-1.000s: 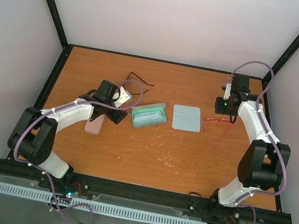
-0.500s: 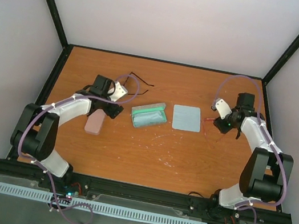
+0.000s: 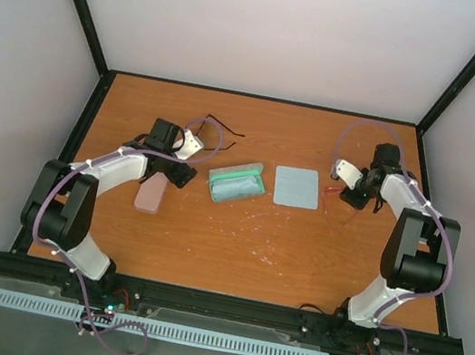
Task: Organize the sunglasses
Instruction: Pick up the sunglasses from the center of the board.
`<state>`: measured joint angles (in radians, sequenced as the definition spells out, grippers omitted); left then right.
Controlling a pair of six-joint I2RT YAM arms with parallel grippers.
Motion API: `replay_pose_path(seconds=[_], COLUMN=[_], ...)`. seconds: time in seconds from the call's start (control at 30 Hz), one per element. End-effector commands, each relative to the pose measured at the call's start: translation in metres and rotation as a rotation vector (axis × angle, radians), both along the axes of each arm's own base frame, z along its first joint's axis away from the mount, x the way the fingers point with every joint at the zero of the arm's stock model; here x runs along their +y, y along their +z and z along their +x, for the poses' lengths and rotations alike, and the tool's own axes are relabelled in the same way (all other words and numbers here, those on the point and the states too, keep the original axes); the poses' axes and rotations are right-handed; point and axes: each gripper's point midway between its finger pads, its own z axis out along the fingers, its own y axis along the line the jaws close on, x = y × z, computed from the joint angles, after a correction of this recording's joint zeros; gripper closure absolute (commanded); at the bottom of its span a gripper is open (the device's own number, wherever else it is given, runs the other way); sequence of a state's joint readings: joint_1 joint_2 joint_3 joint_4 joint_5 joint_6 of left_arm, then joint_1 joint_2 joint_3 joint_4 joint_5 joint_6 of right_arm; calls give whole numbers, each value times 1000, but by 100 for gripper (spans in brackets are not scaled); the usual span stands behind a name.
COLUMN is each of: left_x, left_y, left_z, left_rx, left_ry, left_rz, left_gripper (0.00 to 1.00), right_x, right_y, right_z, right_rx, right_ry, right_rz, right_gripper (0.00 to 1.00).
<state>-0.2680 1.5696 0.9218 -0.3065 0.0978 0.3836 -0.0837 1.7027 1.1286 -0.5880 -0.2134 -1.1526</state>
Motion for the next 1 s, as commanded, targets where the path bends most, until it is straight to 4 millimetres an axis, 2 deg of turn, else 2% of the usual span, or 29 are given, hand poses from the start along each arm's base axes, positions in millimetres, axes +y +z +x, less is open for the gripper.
replay_pose_path(seconds=[0.0, 0.3, 0.57, 0.73, 0.97], left_x=[1, 0, 2, 2, 0], left_y=[10, 8, 5, 2, -1], left_z=[14, 17, 21, 24, 30], left_rx=[-14, -4, 6, 16, 26], left_ry=[25, 28, 28, 25, 21], left_rz=[-13, -13, -15, -15, -20], left_gripper=[9, 9, 9, 9, 9], right_x=[-4, -3, -5, -4, -4], right_y=[-1, -17, -33, -41, -45], right_z=[12, 22, 23, 26, 29], right_rx=[-13, 28, 76, 93, 110], right_ry=[47, 55, 48, 39, 29], right_rz=[-37, -22, -21, -14, 0], right_gripper=[46, 47, 53, 60, 82])
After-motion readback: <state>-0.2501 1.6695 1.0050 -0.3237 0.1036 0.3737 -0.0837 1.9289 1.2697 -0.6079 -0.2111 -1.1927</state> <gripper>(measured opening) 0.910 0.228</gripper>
